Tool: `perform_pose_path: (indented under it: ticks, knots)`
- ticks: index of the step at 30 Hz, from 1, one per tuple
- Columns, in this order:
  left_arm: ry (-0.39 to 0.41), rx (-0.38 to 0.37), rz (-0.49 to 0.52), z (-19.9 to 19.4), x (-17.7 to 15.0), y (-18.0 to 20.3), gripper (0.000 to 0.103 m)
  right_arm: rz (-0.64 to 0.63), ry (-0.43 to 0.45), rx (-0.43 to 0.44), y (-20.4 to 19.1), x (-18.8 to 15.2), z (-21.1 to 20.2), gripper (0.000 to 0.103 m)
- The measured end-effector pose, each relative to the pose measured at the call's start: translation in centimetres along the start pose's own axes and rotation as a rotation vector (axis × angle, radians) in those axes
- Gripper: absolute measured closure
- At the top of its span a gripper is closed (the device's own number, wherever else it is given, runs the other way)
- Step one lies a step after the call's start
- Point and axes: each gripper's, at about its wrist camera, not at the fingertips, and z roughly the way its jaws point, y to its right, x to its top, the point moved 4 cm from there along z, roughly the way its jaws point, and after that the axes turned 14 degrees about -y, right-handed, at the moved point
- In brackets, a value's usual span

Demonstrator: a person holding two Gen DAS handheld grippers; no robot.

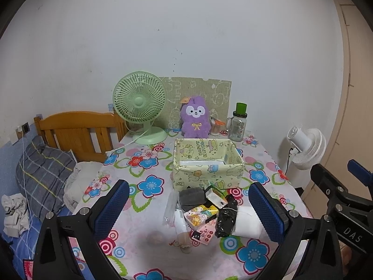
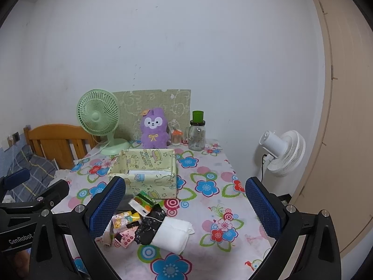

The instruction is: Organize soft objects

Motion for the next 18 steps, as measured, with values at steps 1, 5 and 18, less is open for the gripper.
perform_pose_path:
  ticks: [1,5,18]
  knots:
    - [0.0,-0.004,-0.003,-0.01,0.02,-0.06,0.0,0.001,0.0,0.001,0.02,-0.03,-0.03,0.0]
    - [0.0,-0.008,-0.002,-0.05,0.04,-0.13,0.0,-0.003,0.0,0.0,-0.09,0.03,-0.07,0.0]
    - [0.003,-0.016,0.002,0.2,0.52,-0.11,0.0,-0.005,0.002,-0.003,-0.22,0.12,0.03,0.0]
